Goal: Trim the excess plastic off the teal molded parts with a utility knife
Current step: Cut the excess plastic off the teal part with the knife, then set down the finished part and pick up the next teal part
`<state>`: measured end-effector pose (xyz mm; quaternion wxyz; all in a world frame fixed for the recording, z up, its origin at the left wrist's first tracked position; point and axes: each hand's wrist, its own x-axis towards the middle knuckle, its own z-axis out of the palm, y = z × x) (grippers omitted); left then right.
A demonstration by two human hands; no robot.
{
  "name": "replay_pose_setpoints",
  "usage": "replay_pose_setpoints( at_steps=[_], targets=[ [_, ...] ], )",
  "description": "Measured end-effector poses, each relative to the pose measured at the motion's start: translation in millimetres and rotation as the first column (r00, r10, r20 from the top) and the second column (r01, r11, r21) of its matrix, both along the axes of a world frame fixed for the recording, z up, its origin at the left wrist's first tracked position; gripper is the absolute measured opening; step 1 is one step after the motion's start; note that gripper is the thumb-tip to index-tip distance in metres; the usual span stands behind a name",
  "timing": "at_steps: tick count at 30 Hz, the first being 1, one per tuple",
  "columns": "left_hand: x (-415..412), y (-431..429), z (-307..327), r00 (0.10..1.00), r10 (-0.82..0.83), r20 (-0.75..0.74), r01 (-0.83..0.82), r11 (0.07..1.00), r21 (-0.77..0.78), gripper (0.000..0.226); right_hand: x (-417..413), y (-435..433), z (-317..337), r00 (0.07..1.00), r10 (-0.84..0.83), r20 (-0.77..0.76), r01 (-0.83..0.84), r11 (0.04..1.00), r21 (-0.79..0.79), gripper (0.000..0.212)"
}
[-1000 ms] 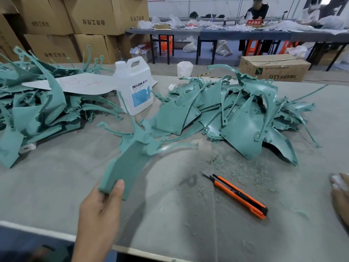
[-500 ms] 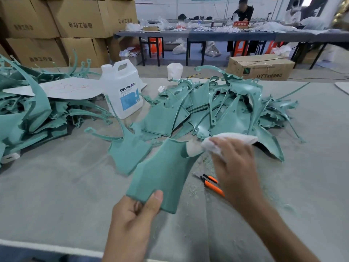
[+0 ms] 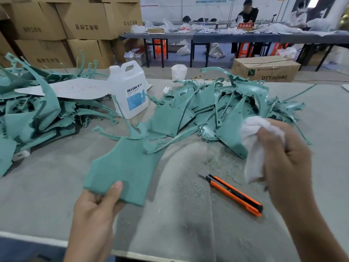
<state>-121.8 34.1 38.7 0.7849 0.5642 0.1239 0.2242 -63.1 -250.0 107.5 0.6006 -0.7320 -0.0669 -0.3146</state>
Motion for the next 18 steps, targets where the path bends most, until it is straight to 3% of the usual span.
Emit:
replay_pose_setpoints(
  at_steps=[3, 5, 12, 15, 18],
  targets=[
    [-1, -35, 1, 0.993, -0.119, -0.024, 0.119, 0.993, 0.024, 0.038, -14, 44, -17, 0.986, 0.166, -0.012, -0.164, 0.959, -0.231, 0.022],
    [-5, -53, 4, 0.983, -0.180, -0.036, 0.182, 0.981, 0.066, 0.042, -10, 62, -33, 0.990, 0.141, 0.002, -0.129, 0.907, -0.401, 0.029],
    [-21, -55, 11, 0.992, -0.125, 0.024, 0.119, 0.980, 0.160, 0.039, 38, 38, -48, 0.962, -0.256, -0.092, 0.187, 0.869, -0.458, 0.029],
    [-15, -64, 12, 0.989, -0.145, -0.003, 0.143, 0.972, 0.185, 0.040, 17, 63, -42, 0.996, -0.085, -0.037, 0.073, 0.964, -0.256, 0.028],
    [-9, -76, 19, 0.973, -0.230, -0.020, 0.227, 0.938, 0.261, 0.040, -23, 106, -44, 0.980, 0.172, 0.096, -0.140, 0.951, -0.276, 0.029]
  ],
)
